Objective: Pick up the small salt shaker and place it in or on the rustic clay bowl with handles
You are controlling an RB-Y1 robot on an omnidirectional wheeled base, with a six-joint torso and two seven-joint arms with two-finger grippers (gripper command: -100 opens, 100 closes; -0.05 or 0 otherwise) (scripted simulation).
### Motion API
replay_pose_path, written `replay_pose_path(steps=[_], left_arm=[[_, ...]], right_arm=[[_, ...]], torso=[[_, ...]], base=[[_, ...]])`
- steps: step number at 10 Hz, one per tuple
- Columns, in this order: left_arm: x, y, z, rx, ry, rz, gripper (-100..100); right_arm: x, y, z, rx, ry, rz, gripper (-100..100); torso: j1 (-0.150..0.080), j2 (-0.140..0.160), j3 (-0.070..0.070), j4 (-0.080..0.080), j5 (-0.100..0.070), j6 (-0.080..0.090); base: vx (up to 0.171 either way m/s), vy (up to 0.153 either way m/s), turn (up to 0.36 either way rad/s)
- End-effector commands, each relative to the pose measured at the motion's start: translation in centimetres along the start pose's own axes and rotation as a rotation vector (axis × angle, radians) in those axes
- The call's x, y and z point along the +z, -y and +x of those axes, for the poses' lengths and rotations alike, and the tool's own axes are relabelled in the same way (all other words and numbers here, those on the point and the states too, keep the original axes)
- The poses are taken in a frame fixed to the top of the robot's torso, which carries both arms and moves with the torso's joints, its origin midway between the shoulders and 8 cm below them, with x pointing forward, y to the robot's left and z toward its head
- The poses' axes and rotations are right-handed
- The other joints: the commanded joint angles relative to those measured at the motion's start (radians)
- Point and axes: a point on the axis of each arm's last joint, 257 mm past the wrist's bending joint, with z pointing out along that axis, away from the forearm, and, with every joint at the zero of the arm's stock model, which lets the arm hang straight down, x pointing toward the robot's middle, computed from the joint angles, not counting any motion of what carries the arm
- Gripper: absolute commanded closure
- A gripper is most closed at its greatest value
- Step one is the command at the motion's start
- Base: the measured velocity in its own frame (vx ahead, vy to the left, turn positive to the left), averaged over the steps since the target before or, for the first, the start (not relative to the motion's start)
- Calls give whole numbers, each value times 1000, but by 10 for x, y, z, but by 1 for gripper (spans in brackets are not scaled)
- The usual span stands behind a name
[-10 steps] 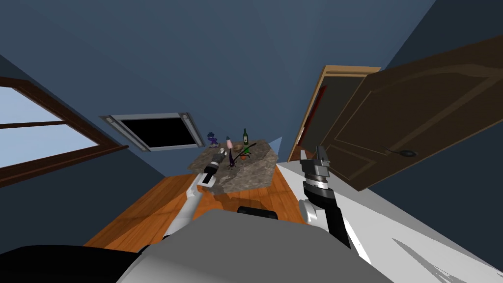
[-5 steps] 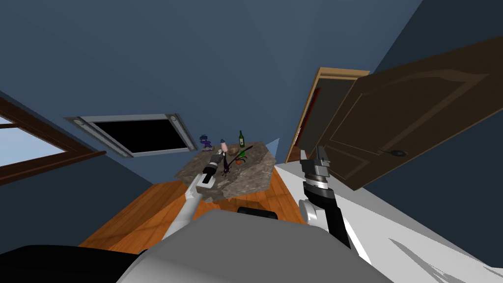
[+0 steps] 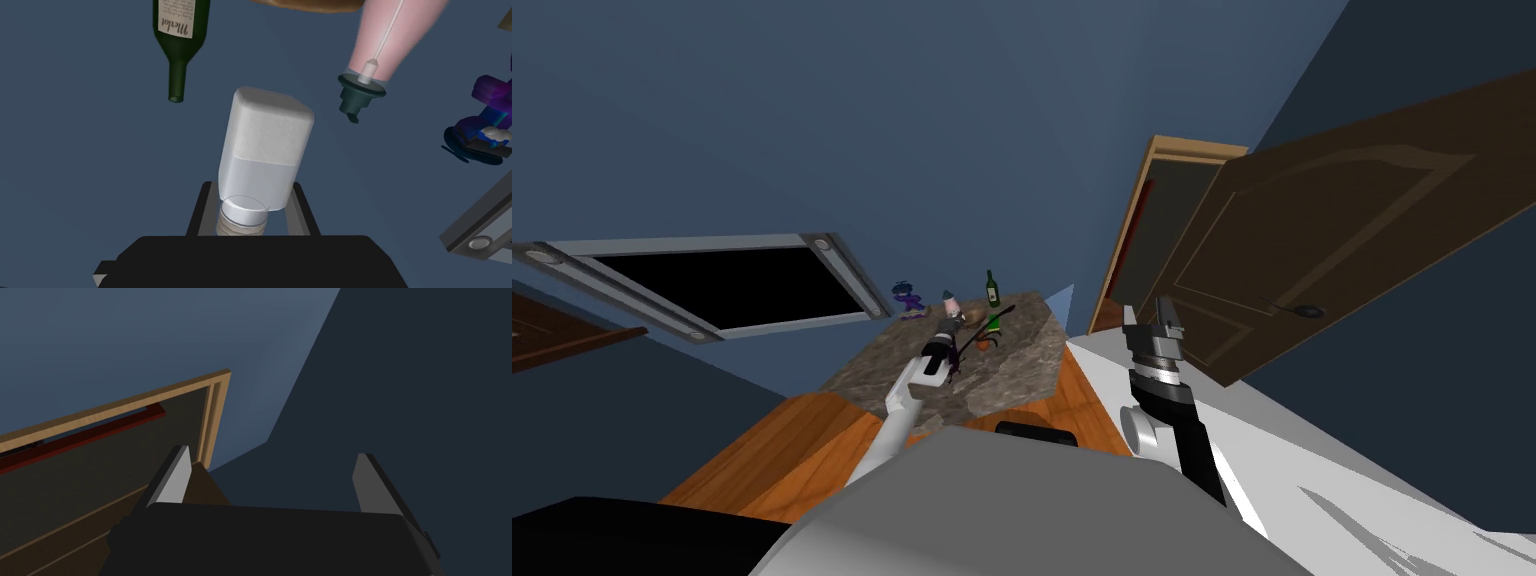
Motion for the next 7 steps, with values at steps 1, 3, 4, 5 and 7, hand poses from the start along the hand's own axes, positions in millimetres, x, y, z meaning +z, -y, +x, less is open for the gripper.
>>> replay_pose_path(steps=[1,3,4,5,7], left_arm=[[-4,-13,5,-17,-19,-44,100],[-9,-23,9,-30,-34,-84,100],[-11,-27,10,-35,-39,-100,100],[-13,-30,11,-39,-44,-112,100],[-11,-27,11,-39,-41,-104,-100]], right_arm=[[0,0,0,0,0,0,0],[0,0,0,0,0,0,0],[0,0,0,0,0,0,0],[0,0,0,0,0,0,0],[0,0,0,0,0,0,0]], torso=[[0,0,0,0,0,0],[3,1,1,0,1,-1],[3,2,1,0,1,-1],[3,4,2,0,1,-2],[6,9,5,1,1,-3]], base=[[166,-42,-57],[153,-42,-62],[116,-40,-44],[99,-4,-32],[26,3,-3]])
